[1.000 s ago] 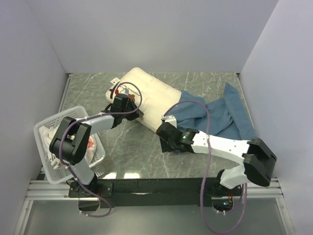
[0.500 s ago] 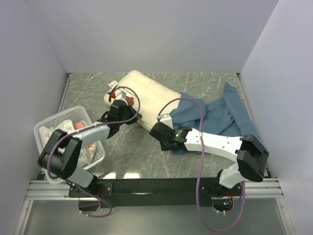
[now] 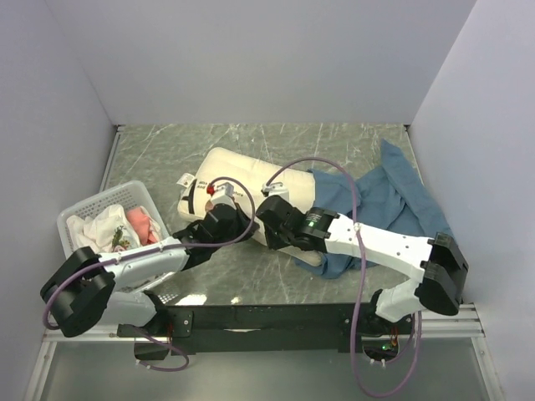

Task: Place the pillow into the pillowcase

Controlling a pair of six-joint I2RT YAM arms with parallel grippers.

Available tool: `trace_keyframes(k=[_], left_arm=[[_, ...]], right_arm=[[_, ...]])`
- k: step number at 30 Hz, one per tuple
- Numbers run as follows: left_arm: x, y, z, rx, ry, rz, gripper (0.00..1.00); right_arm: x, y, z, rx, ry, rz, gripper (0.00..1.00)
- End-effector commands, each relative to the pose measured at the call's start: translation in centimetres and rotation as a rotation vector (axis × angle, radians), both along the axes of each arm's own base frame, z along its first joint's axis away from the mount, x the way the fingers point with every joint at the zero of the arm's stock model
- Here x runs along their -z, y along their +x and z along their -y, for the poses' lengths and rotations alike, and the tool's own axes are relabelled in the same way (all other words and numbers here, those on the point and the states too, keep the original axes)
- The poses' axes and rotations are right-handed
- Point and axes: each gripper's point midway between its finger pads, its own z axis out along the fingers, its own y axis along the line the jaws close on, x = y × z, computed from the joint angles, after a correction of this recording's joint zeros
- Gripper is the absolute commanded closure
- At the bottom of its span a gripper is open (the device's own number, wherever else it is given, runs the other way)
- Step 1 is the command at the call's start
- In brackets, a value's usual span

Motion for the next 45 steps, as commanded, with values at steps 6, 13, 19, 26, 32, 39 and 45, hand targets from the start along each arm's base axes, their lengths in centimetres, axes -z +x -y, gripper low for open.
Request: trace_keyframes(k=[6, 13, 19, 26, 32, 39, 45], left_arm=[[-1.3, -0.3, 1.1, -0.038, -0.069, 0.003, 0.95], [-1.8, 0.1, -0.7, -0.104, 0.001, 0.001, 0.94], [-1.2, 0.8, -0.2, -0.106, 0.034, -0.028, 0.99], [-0.9, 1.1, 0.6, -0.090, 0.035, -0.038, 0.99], [-0.6, 0.9, 0.3, -0.090, 0.042, -0.040, 0.99], [-1.2, 0.9, -0.6, -0.108, 0.054, -0.019, 0.99], [-1.9, 1.4, -0.7, -0.119, 0.035, 0.001, 0.99]], right_arm=[[-1.4, -0.9, 1.3, -0.007, 0.071, 0.032, 0.81], [-0.9, -2.0, 7.5, 0.187, 0.037, 0.069, 0.64], [-0.5, -3.6, 12.8, 0.348, 0.124, 0.105, 0.54], [2.7, -4.3, 13.5, 0.388, 0.139, 0.069, 0.53], [5.7, -3.9, 13.5, 0.410, 0.096, 0.041, 0.53], [6.9, -3.8, 14.7, 0.490, 0.061, 0.029, 0.54], [6.5, -3.3, 13.4, 0.456, 0.039, 0.020, 1.00]])
